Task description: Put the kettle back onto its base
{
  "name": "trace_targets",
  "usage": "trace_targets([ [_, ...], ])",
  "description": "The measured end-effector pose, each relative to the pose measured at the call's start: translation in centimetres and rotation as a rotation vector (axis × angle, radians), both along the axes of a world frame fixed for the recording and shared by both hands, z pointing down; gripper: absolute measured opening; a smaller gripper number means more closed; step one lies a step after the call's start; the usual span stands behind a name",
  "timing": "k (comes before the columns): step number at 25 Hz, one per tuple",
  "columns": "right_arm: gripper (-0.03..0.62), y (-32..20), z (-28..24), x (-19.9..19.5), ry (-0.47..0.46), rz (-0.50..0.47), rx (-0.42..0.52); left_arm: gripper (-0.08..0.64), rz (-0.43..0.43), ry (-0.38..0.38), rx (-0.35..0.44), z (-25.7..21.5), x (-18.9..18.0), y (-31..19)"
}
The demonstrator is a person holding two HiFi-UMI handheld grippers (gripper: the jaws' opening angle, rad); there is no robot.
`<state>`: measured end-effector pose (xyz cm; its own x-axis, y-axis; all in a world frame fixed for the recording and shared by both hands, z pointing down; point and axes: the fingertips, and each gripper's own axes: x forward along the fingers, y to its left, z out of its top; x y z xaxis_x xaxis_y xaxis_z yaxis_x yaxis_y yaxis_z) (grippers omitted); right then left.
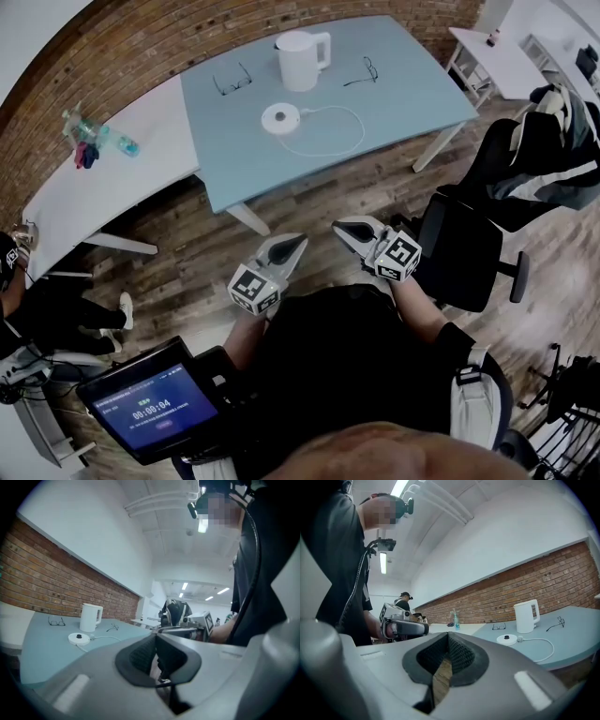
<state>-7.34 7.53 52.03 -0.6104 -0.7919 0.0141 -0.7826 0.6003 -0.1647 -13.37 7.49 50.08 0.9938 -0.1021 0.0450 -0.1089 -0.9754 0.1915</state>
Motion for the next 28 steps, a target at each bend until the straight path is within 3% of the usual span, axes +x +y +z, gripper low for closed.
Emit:
trace_targets([
  [10, 0.003, -0.6, -0.1, -0.1, -0.006, 0.016, 0.01, 0.002, -0.019, -0.013, -0.01, 0.8, -1.6, -0.6],
  [20, 0.003, -1.4, -0.7, 0.6, 0.009, 0.0, 0.018, 0.002, -0.005, -0.003, -0.014, 0.7, -0.4, -1.0],
  [28, 0.003, -4.6, -0.3, 2.2, -0.003, -0.025, 0.008, 0.002, -0.065, -0.006, -0.037, 1.1, 0.0, -3.1],
])
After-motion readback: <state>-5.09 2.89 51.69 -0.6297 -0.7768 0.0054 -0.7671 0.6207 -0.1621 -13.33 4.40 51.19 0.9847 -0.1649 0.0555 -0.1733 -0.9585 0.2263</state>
